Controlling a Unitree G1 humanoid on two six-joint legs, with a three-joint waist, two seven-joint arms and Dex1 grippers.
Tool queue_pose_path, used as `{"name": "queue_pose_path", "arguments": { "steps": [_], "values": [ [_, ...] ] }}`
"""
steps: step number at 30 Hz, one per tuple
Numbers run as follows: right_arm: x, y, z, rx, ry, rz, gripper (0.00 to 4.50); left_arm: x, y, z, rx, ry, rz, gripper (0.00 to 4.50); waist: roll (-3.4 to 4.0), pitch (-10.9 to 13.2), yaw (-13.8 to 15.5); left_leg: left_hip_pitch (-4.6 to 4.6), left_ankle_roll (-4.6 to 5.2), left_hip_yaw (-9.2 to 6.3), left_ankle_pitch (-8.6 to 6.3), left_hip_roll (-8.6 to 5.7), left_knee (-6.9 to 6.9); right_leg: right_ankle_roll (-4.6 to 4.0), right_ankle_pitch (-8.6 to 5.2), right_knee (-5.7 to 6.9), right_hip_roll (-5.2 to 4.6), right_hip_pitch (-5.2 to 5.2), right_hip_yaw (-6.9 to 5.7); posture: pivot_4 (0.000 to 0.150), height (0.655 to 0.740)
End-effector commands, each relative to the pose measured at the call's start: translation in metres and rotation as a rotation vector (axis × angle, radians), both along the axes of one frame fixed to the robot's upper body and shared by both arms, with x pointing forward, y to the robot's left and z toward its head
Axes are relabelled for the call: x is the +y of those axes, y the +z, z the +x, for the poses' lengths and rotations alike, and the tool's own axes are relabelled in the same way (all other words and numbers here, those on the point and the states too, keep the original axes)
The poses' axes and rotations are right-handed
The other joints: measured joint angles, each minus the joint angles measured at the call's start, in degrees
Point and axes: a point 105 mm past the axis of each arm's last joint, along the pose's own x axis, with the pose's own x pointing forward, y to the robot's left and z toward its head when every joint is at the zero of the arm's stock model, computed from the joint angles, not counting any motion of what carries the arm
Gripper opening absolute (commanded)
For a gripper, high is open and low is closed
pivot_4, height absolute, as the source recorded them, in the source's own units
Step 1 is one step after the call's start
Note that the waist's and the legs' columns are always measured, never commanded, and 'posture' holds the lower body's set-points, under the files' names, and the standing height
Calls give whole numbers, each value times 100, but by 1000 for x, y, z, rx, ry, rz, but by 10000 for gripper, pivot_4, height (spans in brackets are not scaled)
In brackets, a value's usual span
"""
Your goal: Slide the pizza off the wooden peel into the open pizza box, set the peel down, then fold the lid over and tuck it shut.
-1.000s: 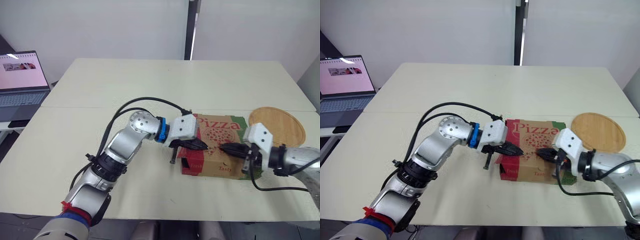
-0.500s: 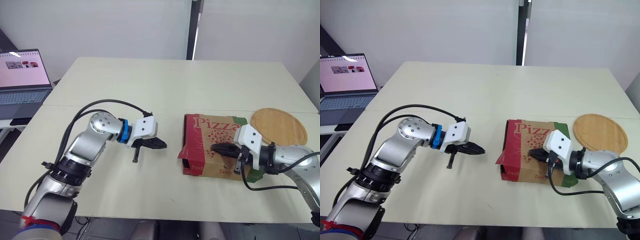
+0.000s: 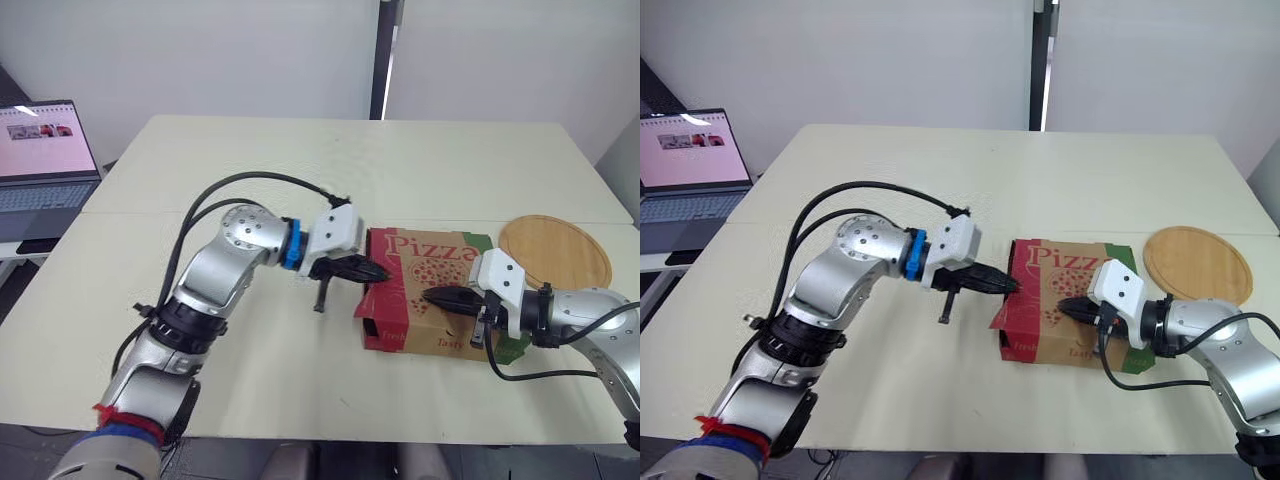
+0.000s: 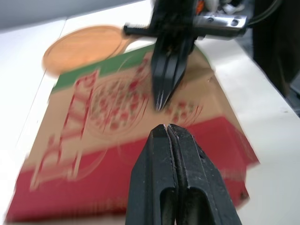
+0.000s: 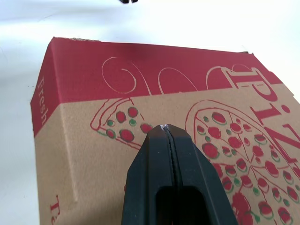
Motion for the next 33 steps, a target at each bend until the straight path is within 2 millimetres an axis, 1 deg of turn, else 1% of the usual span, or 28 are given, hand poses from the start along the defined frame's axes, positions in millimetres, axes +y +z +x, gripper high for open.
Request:
{"name": "queue_pose_path", "arguments": {
  "steps": [1, 4, 7, 9, 11, 13, 17, 18, 21, 24, 27, 31, 33],
  "values": [
    [-3, 7, -1, -35, 2, -14, 148, -13, -16, 2, -19, -33, 53, 0, -1, 1, -10, 0, 0, 1, 0, 0, 0, 0, 0, 0, 0, 0, 1, 1500, 7400],
    [-8, 14, -2, -22, -32, 14, 148, -19, -25, 5, -31, -57, 81, 0, -2, 1, 2, -1, 7, -1, -4, 0, 0, 0, 0, 1, 0, -1, 0, 1500, 7400],
    [-19, 24, -4, -28, -77, 30, 148, -24, -26, 6, -31, -69, 81, 0, -2, 1, 20, -2, 8, -1, -5, -2, 1, 0, 0, 1, -1, 0, 1, 1500, 7400],
    [-29, 35, -10, -19, -100, 48, 3741, -26, -24, 7, -37, -78, 78, 0, -1, 1, 27, -2, 10, -2, -6, -2, 1, 0, 0, 0, -2, 0, 0, 1500, 7400],
    [-40, 48, -21, 6, -109, 53, 9232, -28, -22, 7, -39, -85, 71, 0, -2, 1, 43, -3, 12, -2, -7, -2, 0, 0, 0, -1, -2, 0, 0, 1500, 7400],
    [-46, 52, -36, 48, -90, 10, 16214, -29, -20, 8, -41, -88, 66, 0, -2, 1, 60, -5, 14, -2, -8, -2, 0, 0, 0, -2, -2, 0, -2, 1500, 7400],
    [-50, 41, -54, 103, -45, -121, 30110, -30, -19, 9, -43, -92, 64, 0, -5, 3, 60, -1, 21, 1, -12, 1, 0, 6, -3, -2, 0, 6, -3, 1500, 7400],
    [-50, 37, -57, 101, -33, -151, 33546, -30, -19, 10, -44, -92, 63, 0, -4, 2, 59, 0, 21, 2, -12, 1, 0, 27, -17, -2, 0, 7, -2, 1500, 7400],
    [-49, 27, -59, 80, -7, -237, 44119, -31, -17, 10, -46, -94, 59, 0, -5, 3, 52, 1, 20, 5, -11, 1, 1, 30, -18, 0, -1, 7, 0, 1500, 7400],
    [-54, 17, -54, 44, -9, -308, 44119, -32, -16, 10, -48, -97, 56, 0, -6, 3, 49, 1, 19, 8, -10, 1, 2, 33, -20, 0, -1, 7, 1, 1500, 7400],
    [-58, 13, -44, -14, -27, -341, 44119, -32, -13, 10, -53, -97, 51, 0, -7, 4, 49, 1, 13, 7, -7, 1, 2, 34, -20, 0, -2, 7, 1, 1500, 7400],
    [-61, 16, -33, -88, -43, -356, 44119, -33, -10, 10, -58, -100, 44, 0, -7, 4, 50, 0, 9, 7, -5, 0, 2, 33, -20, -1, -2, 6, 1, 1500, 7400],
    [-61, 22, -30, -105, -51, -335, 44119, -33, -9, 10, -62, -104, 43, 0, -7, 4, 50, 0, 8, 6, -4, 0, 2, 33, -20, -2, -2, 6, 1, 1500, 7400]
  ]
}}
